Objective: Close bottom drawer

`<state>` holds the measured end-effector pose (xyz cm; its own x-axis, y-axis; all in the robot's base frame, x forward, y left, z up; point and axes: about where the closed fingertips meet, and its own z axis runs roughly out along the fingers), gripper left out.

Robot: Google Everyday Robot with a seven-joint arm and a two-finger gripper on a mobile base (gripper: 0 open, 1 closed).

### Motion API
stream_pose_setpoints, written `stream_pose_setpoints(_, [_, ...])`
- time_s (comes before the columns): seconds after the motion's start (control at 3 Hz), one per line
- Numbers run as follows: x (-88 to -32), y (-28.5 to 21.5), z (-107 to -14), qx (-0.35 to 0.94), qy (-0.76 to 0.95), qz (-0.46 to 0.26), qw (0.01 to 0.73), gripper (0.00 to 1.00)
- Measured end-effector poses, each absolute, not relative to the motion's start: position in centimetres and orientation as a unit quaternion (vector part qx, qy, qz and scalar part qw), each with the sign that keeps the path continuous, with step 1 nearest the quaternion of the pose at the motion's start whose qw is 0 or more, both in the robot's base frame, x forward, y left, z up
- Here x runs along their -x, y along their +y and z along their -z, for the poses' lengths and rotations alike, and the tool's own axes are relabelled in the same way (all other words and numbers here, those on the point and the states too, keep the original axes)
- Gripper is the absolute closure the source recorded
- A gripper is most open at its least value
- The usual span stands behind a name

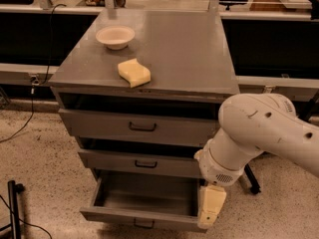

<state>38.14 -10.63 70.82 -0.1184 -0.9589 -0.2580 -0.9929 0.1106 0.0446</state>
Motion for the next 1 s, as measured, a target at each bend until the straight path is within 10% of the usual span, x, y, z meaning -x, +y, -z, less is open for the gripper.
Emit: stream_pose_setpoints(1.0, [-34.4,-5.1,-56.9,0.626,0.749,-0.191,0.099,0.0])
